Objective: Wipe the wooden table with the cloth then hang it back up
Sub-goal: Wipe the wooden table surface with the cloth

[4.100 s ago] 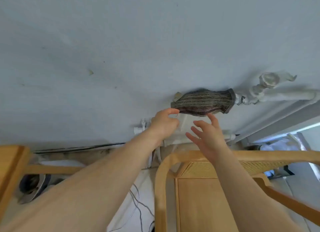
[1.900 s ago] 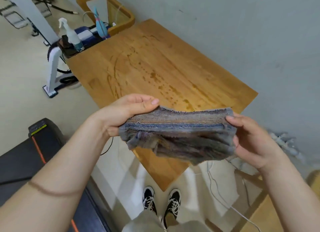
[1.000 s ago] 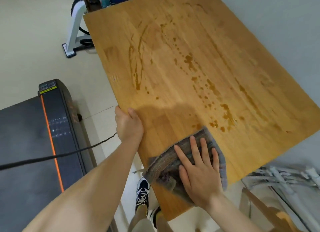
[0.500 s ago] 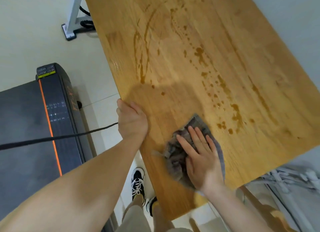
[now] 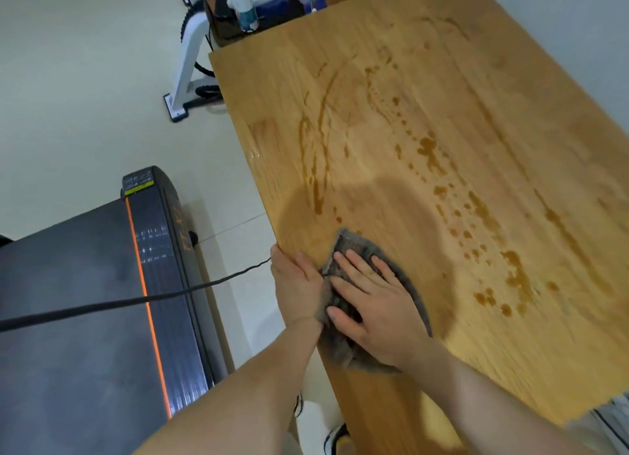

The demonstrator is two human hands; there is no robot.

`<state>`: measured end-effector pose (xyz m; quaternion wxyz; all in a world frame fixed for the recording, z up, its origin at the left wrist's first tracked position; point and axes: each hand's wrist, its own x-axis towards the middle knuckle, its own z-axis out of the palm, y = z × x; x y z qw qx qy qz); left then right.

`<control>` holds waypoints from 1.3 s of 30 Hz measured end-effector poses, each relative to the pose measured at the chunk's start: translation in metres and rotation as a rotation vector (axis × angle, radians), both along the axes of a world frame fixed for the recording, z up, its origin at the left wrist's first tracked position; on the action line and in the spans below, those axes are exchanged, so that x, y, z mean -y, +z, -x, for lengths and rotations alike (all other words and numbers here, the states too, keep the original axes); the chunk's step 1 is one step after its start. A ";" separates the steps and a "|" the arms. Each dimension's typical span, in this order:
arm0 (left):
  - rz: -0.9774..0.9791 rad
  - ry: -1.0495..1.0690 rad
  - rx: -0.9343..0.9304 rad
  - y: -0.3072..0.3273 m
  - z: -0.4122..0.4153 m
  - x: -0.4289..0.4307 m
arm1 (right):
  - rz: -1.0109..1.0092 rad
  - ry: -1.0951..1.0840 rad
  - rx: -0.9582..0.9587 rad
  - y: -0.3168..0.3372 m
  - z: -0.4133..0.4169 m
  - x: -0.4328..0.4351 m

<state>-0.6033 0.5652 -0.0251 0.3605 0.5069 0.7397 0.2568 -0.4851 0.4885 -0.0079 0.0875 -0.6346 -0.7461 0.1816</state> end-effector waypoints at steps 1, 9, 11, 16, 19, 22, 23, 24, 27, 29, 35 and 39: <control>-0.003 -0.002 0.020 -0.001 0.000 0.000 | 0.010 0.010 -0.021 0.001 -0.006 -0.003; 0.126 -0.139 0.196 0.003 0.028 -0.018 | -0.012 -0.598 -0.162 0.010 0.014 -0.027; 0.188 -0.111 0.251 0.004 0.038 -0.057 | -0.021 -0.790 -0.168 0.013 0.040 -0.042; 0.242 -0.054 0.337 0.013 0.036 -0.175 | -0.025 -0.456 -0.054 0.005 0.101 -0.091; 0.277 -0.024 0.359 0.014 0.032 -0.212 | -0.008 -0.371 -0.105 0.003 0.078 -0.097; 0.303 0.018 0.397 0.011 0.026 -0.231 | -0.036 -0.609 -0.064 0.005 0.038 -0.089; 0.304 0.040 0.400 0.008 0.023 -0.233 | -0.042 -0.742 -0.082 0.007 0.032 -0.090; 0.276 0.059 0.376 0.005 0.021 -0.233 | -0.042 -0.841 -0.110 0.008 0.033 -0.094; 0.149 0.086 0.253 -0.003 0.018 -0.228 | 0.005 -0.845 -0.129 0.011 0.069 -0.120; 0.126 0.078 0.204 -0.005 0.016 -0.229 | 0.041 -0.645 -0.048 0.007 0.094 -0.137; 0.091 0.029 0.089 -0.009 0.014 -0.230 | -0.025 -0.471 -0.004 0.004 0.028 -0.148; 0.080 0.029 0.039 -0.009 0.016 -0.230 | 0.021 -0.788 -0.029 0.008 0.022 -0.171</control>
